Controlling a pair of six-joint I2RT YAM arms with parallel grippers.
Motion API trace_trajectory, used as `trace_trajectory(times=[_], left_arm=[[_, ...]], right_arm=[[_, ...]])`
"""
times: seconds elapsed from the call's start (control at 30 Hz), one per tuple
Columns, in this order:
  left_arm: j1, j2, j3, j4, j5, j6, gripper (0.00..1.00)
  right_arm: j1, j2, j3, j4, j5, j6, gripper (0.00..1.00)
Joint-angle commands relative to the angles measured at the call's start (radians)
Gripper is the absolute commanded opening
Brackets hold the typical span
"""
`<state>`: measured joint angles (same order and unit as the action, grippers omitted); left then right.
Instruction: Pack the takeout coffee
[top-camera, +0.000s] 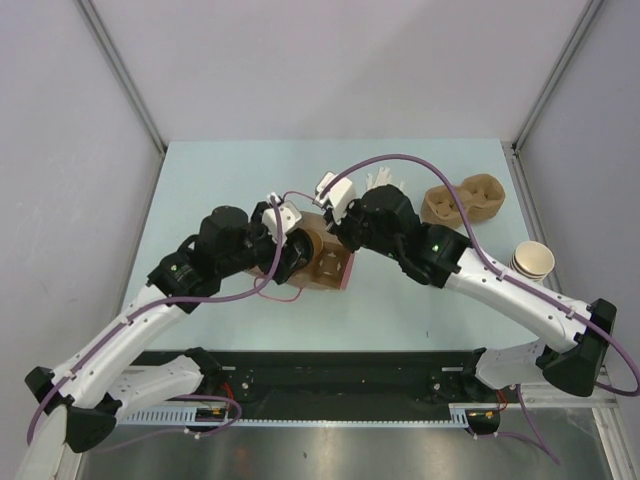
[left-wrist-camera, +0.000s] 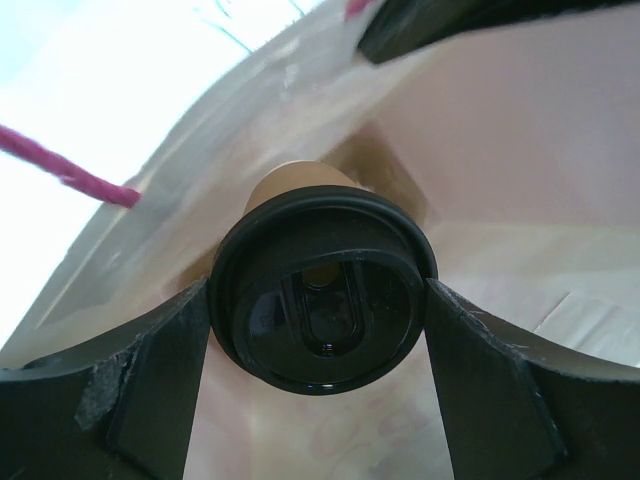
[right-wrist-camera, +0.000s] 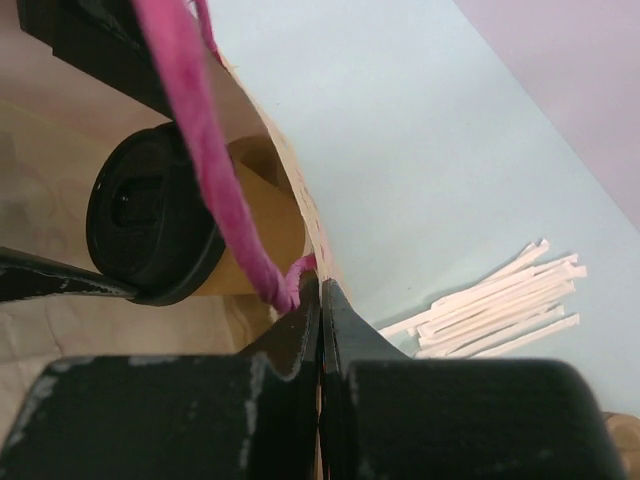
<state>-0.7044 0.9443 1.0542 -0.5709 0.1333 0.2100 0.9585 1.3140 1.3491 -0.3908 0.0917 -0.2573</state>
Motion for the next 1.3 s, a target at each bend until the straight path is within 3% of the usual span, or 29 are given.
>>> trace_trajectory(times=[0.0, 0.57, 1.0, 1.27], left_arm=[[0.003, -0.03, -0.074, 0.104, -0.015, -0.008, 0.19], [-0.093, -0.259, -0.381, 0.244, -0.17, 0.275, 0.18], [-0.187, -0.274, -0.385, 0.272, -0.288, 0.445, 0.15], [-0.202, -0.268, -0.448, 0.339, -0.342, 0.587, 0.12]], right_arm=[[0.009, -0.053, -0.007, 0.063, 0.06, 0.027, 0.0], [0.045, -0.206, -0.22, 0.188, 0.039, 0.046, 0.0], [0.152, -0.176, -0.234, 0.3, 0.118, -0.082, 0.0], [0.178, -0.174, -0.234, 0.257, 0.092, -0.077, 0.0]])
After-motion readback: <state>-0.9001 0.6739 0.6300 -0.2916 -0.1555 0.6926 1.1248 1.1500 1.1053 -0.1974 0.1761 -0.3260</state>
